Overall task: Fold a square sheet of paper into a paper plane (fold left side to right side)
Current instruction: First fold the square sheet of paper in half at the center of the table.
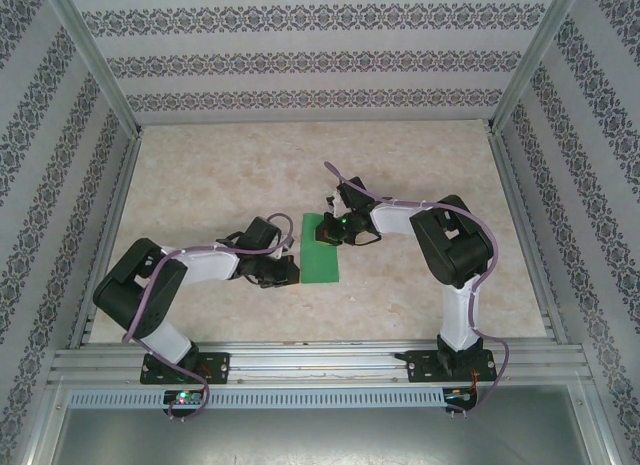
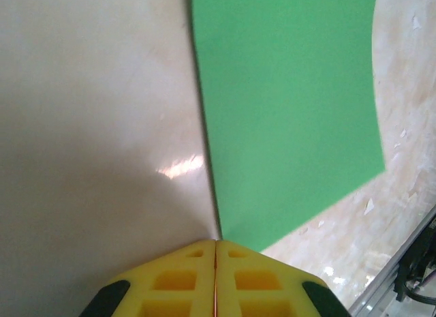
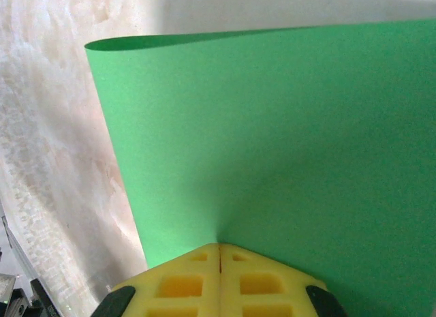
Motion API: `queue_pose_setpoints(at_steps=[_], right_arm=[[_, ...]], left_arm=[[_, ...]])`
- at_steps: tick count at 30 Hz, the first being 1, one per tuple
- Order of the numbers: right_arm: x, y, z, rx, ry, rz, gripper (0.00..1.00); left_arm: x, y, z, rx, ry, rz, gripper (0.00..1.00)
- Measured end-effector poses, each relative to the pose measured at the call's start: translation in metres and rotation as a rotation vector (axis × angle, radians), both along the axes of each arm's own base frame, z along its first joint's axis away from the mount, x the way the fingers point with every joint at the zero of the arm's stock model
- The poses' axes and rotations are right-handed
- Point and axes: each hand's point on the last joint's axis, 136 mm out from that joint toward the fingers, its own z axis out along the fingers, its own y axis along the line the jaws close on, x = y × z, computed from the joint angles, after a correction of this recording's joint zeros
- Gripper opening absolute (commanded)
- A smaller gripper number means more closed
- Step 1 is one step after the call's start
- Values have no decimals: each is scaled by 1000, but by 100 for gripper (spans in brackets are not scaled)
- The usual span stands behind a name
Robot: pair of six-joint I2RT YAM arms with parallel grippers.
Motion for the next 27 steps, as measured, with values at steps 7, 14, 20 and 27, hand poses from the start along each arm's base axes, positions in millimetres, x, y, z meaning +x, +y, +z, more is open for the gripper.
queue_pose_setpoints(at_steps=[7, 14, 20, 27], right_arm=[[0, 0, 0, 0, -1, 2, 0], [0, 0, 0, 0, -1, 3, 0], [0, 0, 0, 0, -2, 3, 0], [0, 0, 0, -1, -4, 6, 0]], left_arm=[[22, -4, 40, -35, -64, 14, 9], [43, -24, 40, -87, -61, -17, 9], [39, -26, 8, -64, 14, -27, 9], [31, -23, -3, -60, 20, -30, 9]])
